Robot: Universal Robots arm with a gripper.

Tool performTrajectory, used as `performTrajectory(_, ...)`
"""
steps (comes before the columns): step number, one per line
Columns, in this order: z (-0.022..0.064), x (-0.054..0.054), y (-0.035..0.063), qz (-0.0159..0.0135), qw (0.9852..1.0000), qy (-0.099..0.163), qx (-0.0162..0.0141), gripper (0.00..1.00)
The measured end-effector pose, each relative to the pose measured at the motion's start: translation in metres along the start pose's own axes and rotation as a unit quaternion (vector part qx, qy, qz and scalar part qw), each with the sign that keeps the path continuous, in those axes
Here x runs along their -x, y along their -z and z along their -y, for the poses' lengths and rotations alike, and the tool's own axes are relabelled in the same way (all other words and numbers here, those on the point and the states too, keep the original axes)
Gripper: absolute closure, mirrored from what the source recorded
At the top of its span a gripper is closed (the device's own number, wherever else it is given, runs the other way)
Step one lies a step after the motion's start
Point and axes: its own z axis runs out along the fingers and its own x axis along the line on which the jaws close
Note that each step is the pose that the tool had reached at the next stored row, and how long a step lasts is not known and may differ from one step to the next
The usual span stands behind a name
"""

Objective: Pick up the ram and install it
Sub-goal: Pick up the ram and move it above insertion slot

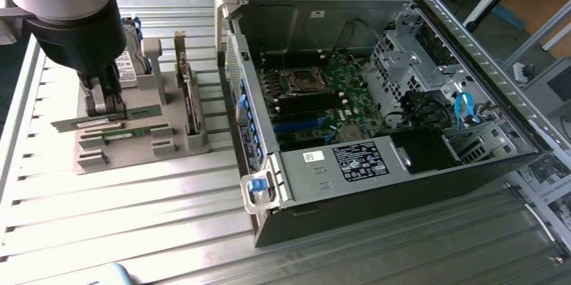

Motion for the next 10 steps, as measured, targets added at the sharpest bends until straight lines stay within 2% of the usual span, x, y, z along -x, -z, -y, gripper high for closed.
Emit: performTrajectory(10,-0.0001,0.0000,0.0030,0.0000,1.0000,0.000,0.0000,0.87)
